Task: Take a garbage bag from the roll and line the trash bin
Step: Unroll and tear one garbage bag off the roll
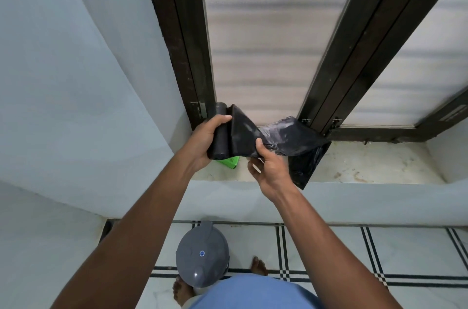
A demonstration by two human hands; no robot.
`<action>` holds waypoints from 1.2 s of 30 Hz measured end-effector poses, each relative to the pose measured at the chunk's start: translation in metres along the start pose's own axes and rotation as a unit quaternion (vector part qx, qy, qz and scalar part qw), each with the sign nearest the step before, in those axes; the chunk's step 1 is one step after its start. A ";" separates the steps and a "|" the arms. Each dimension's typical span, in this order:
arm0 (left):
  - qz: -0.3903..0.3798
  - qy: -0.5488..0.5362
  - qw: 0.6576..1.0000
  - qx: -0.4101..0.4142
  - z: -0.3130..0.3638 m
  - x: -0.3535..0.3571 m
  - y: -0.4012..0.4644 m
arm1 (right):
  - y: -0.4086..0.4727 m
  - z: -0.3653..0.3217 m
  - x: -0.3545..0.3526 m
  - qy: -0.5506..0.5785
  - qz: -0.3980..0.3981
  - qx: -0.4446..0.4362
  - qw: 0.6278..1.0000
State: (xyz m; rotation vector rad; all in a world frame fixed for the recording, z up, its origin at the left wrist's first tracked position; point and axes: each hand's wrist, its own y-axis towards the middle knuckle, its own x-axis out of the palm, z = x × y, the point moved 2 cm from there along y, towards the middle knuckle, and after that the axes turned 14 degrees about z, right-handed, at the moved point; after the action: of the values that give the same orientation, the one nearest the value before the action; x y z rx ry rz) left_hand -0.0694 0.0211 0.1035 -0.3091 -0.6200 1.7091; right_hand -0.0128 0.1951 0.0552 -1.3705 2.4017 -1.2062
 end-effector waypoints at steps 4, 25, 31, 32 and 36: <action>0.015 -0.002 1.000 -0.013 0.006 -0.005 0.000 | 0.010 -0.006 -0.008 -0.002 0.057 -0.024 0.998; -0.091 0.043 0.995 0.011 0.015 -0.012 -0.030 | 0.004 -0.078 0.048 -0.421 -0.195 -0.227 0.856; -0.062 0.117 0.990 0.049 0.017 -0.032 -0.026 | 0.028 -0.084 0.040 -0.405 -0.212 -0.286 0.842; -0.067 0.126 0.988 0.055 0.016 -0.033 -0.027 | 0.029 -0.086 0.038 -0.417 -0.210 -0.300 0.832; -0.071 0.162 0.982 0.070 0.013 -0.031 -0.028 | 0.023 -0.093 0.034 -0.457 -0.213 -0.368 0.781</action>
State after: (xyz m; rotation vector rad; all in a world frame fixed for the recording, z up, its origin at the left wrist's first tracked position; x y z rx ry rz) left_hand -0.0457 -0.0077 0.1256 -0.4225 -0.2746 1.5142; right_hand -0.0911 0.2289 0.1114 -2.0828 1.8346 0.5000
